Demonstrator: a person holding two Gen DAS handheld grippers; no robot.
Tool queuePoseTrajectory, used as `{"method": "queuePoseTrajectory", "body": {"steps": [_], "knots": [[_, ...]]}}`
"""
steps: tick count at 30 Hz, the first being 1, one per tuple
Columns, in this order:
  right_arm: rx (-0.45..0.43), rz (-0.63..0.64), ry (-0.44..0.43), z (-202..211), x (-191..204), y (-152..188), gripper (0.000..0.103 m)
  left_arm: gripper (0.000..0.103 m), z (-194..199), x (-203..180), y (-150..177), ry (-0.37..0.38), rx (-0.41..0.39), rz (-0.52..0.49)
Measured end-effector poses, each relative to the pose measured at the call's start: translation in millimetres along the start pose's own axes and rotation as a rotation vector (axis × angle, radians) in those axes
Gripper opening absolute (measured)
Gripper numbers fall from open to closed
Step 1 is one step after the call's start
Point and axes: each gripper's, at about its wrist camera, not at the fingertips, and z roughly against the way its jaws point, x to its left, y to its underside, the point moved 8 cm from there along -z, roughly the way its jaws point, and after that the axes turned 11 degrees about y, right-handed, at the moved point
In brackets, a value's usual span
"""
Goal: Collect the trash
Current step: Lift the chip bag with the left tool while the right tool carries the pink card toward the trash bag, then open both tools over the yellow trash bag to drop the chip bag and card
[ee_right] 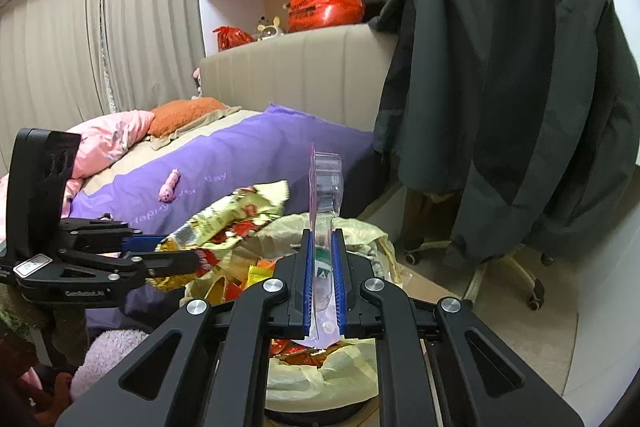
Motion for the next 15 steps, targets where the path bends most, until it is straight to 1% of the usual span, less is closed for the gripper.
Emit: {"method": "queuePoseTrajectory", "body": {"steps": [4,6,10,15], "knots": [[0.045,0.014,-0.01,-22,2,9,0.011,0.031,-26,6,-1,0.043,0.057,-0.02],[0.079,0.013,-0.019,-36,3,15,0.011,0.031,-42,15,1,0.05,0.109,-0.027],[0.151,0.015,-0.017,-68,4,29,0.011,0.031,-72,27,8,0.019,0.199,-0.074],[0.217,-0.002,-0.017,-99,3,43,0.011,0.029,-92,36,7,-0.015,0.249,-0.105]]}}
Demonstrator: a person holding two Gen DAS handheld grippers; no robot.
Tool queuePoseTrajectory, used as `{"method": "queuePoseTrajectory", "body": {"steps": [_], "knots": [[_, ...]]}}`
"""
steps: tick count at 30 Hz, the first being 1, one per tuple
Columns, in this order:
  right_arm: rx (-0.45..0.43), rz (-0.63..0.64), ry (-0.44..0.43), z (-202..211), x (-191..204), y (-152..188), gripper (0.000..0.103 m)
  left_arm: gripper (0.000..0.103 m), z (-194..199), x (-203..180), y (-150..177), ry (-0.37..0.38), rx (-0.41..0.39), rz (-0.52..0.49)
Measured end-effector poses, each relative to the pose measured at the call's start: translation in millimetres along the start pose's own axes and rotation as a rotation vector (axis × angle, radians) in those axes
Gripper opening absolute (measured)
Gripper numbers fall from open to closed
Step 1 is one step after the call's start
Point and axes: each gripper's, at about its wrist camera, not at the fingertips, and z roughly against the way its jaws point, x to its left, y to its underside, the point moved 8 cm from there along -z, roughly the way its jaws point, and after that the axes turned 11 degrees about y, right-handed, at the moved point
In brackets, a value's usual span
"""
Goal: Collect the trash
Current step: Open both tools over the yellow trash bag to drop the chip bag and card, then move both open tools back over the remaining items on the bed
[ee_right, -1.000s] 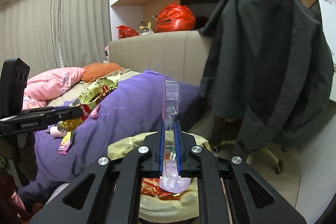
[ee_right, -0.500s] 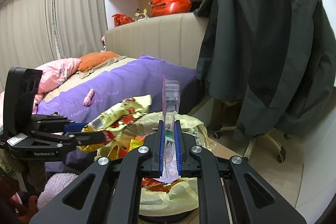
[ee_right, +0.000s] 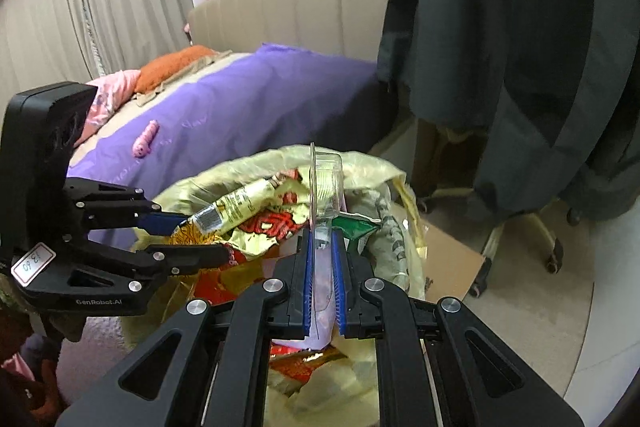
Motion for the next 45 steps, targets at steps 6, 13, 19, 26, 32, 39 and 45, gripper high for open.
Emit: {"method": "queuePoseTrajectory", "body": {"steps": [6,13,19,26,32,39,45], "knots": [[0.028,0.021,-0.009,-12,8,7,0.011,0.029,-7,7,8,0.017,0.026,0.026],[0.045,0.036,-0.015,-12,12,16,0.011,0.029,2,6,21,0.025,0.029,0.058],[0.042,0.026,-0.022,-6,14,18,0.011,0.032,12,4,21,0.08,-0.012,0.095],[0.041,0.023,-0.038,5,21,20,0.012,0.044,33,0,16,0.089,-0.084,0.092],[0.048,0.014,-0.046,11,24,22,0.038,0.057,50,4,15,0.074,-0.119,0.115],[0.031,0.026,-0.035,27,35,19,0.041,0.058,87,18,22,0.002,-0.2,0.165],[-0.066,0.037,-0.046,55,58,3,0.042,0.058,134,31,38,-0.072,-0.274,0.145]]}}
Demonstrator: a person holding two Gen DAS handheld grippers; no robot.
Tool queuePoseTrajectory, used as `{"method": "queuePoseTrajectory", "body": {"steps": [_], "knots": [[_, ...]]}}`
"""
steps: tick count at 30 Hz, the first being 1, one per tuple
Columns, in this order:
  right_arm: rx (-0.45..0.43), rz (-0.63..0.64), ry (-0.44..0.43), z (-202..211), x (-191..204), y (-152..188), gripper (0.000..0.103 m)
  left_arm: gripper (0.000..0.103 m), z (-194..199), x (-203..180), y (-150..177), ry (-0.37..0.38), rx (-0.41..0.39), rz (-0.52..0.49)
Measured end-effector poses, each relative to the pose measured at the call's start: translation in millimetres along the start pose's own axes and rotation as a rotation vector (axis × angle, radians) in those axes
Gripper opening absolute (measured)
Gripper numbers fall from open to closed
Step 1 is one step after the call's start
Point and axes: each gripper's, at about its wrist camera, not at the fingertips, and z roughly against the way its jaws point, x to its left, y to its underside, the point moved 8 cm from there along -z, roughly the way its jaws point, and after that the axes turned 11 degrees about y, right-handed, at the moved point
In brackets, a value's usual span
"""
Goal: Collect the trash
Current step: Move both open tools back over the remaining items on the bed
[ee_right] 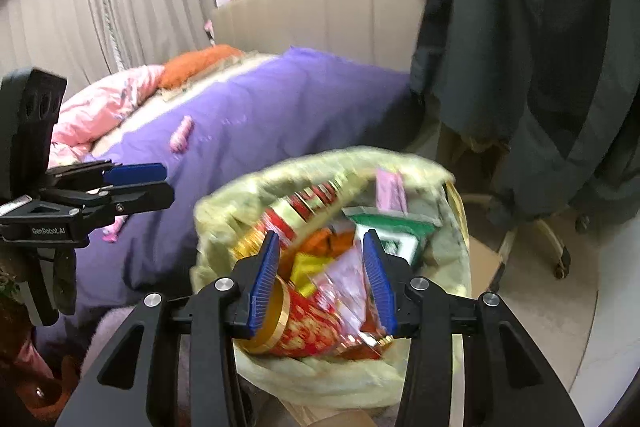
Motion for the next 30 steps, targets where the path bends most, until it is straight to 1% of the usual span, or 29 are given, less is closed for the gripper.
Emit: {"method": "queuePoseTrajectory", "body": {"steps": [1,2,3,6,8,10,12,15,17,20,24,27,30], "knots": [[-0.02,-0.002,-0.002,3,4,-4,0.044,0.058,9,4,0,-0.016,-0.015,-0.003],[-0.036,-0.006,-0.004,5,7,-8,0.052,0.058,22,12,1,-0.036,-0.035,0.0],[-0.047,-0.013,-0.017,8,13,-12,0.053,0.058,31,19,3,-0.047,-0.046,0.005],[-0.057,-0.018,-0.086,12,38,-24,0.053,0.058,63,46,10,-0.107,-0.078,0.023],[-0.058,0.006,-0.107,14,57,-29,0.054,0.058,87,72,20,-0.168,-0.087,0.035],[-0.049,0.053,-0.12,15,80,-32,0.054,0.058,108,94,29,-0.211,-0.095,0.055],[-0.049,0.107,-0.122,16,106,-34,0.054,0.058,134,125,43,-0.265,-0.116,0.107],[-0.058,0.158,-0.151,16,142,-36,0.054,0.058,166,162,61,-0.323,-0.142,0.179],[-0.047,0.17,-0.165,13,162,-37,0.054,0.058,188,184,71,-0.355,-0.159,0.209],[-0.016,0.167,-0.186,-2,197,-37,0.054,0.058,213,204,82,-0.379,-0.181,0.215],[0.034,0.18,-0.21,-22,242,-28,0.054,0.059,232,224,91,-0.387,-0.206,0.219],[0.042,0.212,-0.192,-35,273,-22,0.054,0.061,236,243,100,-0.358,-0.212,0.244],[0.041,0.214,-0.16,-48,291,-16,0.054,0.061,238,268,107,-0.367,-0.202,0.246]]}}
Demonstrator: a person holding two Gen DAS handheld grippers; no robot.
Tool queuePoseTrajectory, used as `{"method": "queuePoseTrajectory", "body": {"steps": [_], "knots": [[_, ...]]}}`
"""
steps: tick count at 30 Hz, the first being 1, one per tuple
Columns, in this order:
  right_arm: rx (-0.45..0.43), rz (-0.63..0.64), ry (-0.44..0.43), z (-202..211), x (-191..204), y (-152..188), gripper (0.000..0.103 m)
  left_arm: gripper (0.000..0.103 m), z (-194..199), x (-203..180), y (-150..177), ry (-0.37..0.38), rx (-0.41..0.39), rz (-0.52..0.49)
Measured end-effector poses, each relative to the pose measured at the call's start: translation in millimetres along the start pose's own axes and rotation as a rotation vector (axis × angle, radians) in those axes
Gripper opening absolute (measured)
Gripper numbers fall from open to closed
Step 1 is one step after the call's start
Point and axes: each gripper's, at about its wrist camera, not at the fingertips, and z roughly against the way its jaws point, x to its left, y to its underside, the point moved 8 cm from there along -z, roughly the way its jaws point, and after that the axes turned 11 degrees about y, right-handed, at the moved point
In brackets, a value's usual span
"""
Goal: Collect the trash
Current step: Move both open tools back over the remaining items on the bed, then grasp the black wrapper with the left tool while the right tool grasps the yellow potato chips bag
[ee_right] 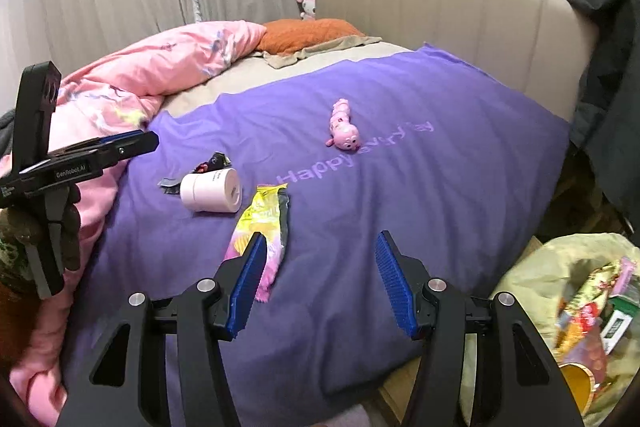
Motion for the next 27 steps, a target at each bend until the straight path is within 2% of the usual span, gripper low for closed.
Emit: {"method": "queuePoseTrajectory", "body": {"steps": [5,7,9,11,13,17,18,19,21,23,24,27], "knots": [[0.078,0.003,-0.008,-29,28,14,0.054,0.063,-13,68,2,-0.066,0.029,0.065],[0.106,0.024,-0.049,-37,43,21,0.054,0.064,-17,103,10,-0.095,0.064,0.173],[0.115,0.05,-0.077,-45,57,24,0.054,0.064,-13,115,11,-0.072,0.043,0.245],[0.115,0.065,-0.079,-53,67,25,0.054,0.065,-7,114,7,-0.027,0.019,0.269],[0.125,0.069,-0.077,-65,74,25,0.054,0.067,-7,103,5,0.01,0.019,0.246],[0.161,0.061,-0.07,-89,81,26,0.053,0.067,-20,81,11,0.05,0.084,0.162],[0.173,0.056,-0.074,-94,82,28,0.049,0.067,-23,80,13,0.054,0.099,0.15],[0.184,0.049,-0.085,-96,82,31,0.038,0.067,-27,78,16,0.06,0.117,0.138],[0.181,0.033,-0.117,-95,81,35,0.033,0.067,-34,76,21,0.058,0.15,0.114],[0.156,0.024,-0.133,-88,76,35,0.022,0.067,-39,76,25,0.048,0.175,0.087],[0.149,0.017,-0.14,-85,73,35,0.019,0.067,-42,76,28,0.042,0.19,0.074],[0.138,-0.012,-0.142,-76,61,36,0.018,0.067,-52,77,36,0.027,0.232,0.041]]}}
